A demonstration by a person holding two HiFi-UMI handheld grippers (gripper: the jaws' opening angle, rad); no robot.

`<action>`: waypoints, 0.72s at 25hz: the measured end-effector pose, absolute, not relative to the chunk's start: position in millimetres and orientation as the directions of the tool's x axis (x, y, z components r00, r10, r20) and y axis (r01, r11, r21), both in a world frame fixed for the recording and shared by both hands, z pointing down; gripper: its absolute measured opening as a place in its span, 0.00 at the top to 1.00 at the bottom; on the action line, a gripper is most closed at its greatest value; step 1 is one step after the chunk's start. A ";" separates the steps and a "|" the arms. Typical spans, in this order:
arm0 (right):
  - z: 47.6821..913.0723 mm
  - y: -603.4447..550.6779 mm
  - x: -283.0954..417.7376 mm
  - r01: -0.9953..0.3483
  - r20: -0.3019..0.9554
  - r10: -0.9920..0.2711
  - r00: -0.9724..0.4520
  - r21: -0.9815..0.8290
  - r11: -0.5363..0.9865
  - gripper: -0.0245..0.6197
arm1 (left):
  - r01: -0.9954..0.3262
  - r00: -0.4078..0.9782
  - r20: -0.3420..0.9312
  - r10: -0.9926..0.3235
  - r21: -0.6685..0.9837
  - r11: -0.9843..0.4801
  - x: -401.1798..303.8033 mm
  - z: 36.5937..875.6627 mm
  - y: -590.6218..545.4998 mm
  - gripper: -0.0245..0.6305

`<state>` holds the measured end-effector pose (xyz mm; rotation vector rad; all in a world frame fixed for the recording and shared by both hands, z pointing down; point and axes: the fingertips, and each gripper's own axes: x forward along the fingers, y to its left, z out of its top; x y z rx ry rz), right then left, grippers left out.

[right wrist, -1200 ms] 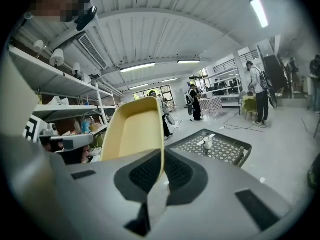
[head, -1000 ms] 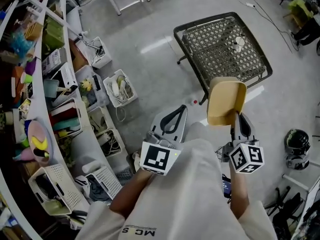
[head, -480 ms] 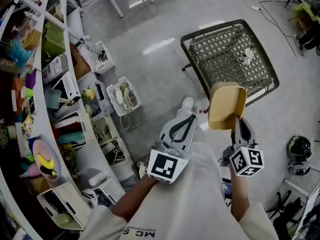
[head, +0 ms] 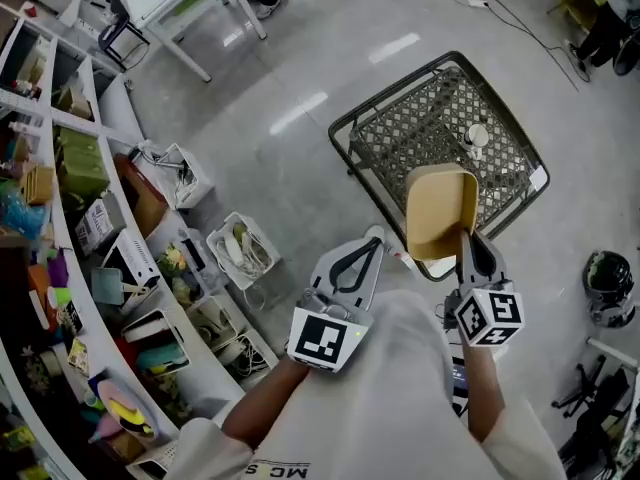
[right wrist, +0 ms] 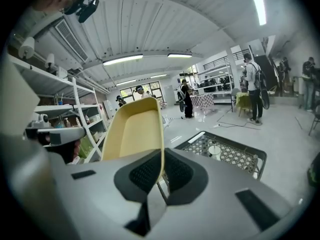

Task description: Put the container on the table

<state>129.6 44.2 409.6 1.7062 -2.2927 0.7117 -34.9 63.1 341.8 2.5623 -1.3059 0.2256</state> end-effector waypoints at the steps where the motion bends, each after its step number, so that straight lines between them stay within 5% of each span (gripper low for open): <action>1: 410.4 30.3 132.2 -0.942 0.431 -0.846 -0.312 -0.259 0.215 0.92 | -0.806 0.592 0.249 -0.767 0.149 -0.573 -32.3 340.2 47.9 0.93; 18: 445.8 -76.5 143.6 -0.957 0.502 -0.828 -0.251 -0.255 0.135 0.92 | -0.773 0.632 0.279 -0.723 0.159 -0.614 -18.9 355.4 -73.1 0.93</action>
